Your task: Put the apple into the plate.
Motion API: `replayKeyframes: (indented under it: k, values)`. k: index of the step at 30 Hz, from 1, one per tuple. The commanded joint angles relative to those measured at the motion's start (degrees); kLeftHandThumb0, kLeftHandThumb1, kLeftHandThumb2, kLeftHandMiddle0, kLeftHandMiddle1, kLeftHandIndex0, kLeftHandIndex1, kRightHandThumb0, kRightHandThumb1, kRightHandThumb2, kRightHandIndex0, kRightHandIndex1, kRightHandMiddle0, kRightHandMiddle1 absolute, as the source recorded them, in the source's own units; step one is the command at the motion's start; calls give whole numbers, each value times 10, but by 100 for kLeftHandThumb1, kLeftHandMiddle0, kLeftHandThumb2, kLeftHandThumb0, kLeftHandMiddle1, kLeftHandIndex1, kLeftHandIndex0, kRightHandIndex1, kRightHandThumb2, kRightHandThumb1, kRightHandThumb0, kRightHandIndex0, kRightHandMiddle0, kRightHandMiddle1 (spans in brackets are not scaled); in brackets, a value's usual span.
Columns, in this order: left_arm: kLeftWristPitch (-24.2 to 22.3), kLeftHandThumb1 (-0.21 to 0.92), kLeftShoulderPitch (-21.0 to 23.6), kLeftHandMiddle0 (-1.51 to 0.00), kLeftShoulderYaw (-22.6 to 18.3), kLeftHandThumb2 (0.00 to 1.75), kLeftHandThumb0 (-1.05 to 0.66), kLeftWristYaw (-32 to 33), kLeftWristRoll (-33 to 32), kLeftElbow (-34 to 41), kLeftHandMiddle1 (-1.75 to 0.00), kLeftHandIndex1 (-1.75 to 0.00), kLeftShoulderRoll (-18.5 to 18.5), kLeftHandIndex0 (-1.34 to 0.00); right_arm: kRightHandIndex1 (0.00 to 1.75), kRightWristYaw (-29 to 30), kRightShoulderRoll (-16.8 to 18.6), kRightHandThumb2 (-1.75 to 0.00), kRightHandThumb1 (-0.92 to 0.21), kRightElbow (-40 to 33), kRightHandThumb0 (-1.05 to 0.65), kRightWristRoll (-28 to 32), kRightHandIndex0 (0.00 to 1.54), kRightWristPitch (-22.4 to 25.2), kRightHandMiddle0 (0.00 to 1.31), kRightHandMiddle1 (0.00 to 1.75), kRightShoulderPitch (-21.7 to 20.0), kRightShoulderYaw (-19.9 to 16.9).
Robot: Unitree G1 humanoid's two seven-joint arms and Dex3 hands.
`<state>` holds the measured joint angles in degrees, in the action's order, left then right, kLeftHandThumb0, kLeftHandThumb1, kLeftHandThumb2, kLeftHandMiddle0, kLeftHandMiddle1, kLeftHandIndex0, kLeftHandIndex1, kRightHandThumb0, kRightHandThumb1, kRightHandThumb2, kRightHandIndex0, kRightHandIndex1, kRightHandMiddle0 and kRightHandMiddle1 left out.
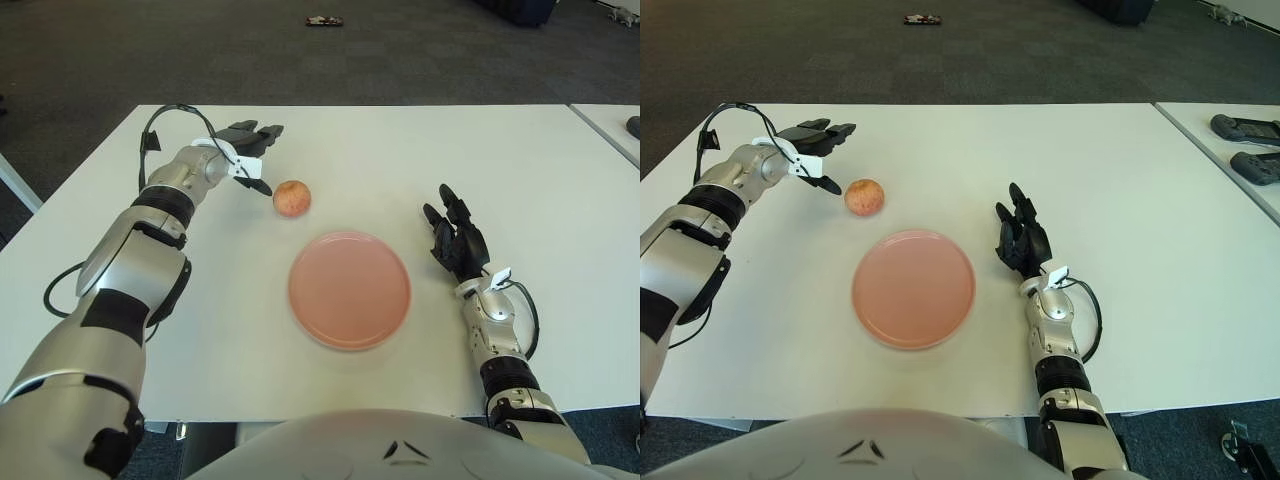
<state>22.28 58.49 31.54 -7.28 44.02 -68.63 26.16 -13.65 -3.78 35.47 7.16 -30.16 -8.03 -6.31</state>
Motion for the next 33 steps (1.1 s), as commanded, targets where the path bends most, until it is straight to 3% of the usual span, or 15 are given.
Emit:
replayKeyframes:
  k: [1,10,16,33]
  values:
    - [-3,81,13,0,18,2,-105,2,14,-12,0,0,-18,0,1,2,14,-82,-92,33,-68,0,9,17,0,8,20,4]
    - [2,81,14,0,38,1,-105,2,24,-26,0,0,-26,0,1,1,16,-80,-92,34,-68,3,9,13,0,12,21,3]
    - [-2,83,26,0,60,2,-105,-41,37,-34,0,0,-28,0,0,6,15,-78,-92,33,-68,1,9,21,0,12,22,2]
    - [15,85,35,0,59,2,-105,-50,32,-33,0,0,-22,0,0,20,14,-71,-92,44,-68,-3,6,29,0,11,17,2]
